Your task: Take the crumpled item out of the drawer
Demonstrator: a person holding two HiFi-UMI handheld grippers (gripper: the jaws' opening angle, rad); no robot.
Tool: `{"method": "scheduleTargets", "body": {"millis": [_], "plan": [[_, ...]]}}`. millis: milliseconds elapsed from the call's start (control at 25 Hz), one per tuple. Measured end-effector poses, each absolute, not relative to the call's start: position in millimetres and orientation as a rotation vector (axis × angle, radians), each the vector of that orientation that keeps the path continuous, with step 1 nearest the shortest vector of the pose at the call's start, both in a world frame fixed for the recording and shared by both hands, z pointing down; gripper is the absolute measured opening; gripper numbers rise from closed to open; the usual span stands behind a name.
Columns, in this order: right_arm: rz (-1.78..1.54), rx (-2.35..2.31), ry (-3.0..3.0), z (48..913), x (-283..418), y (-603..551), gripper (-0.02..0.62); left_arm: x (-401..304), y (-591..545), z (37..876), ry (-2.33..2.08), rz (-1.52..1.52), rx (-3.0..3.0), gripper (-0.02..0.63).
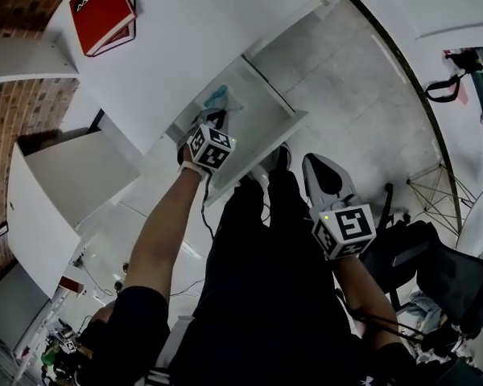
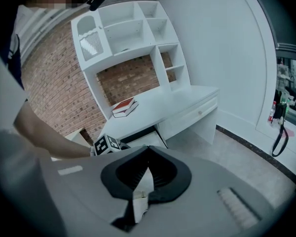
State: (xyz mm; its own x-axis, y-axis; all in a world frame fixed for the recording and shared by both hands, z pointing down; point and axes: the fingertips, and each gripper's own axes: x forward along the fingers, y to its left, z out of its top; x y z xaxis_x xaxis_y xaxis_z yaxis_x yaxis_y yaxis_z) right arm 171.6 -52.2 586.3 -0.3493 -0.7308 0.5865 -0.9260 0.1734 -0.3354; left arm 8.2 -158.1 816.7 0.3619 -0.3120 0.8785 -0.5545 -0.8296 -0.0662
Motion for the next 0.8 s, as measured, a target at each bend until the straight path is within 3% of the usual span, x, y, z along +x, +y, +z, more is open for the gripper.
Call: {"method": "scheduleTargets", "body": {"millis": [800], "plan": [[0.779, 1.364, -2.357, 537.2, 113.2, -75.9, 0.003, -36.2, -129.6, 646.3, -1.136, 1.187, 2.561, 0.008]]}}
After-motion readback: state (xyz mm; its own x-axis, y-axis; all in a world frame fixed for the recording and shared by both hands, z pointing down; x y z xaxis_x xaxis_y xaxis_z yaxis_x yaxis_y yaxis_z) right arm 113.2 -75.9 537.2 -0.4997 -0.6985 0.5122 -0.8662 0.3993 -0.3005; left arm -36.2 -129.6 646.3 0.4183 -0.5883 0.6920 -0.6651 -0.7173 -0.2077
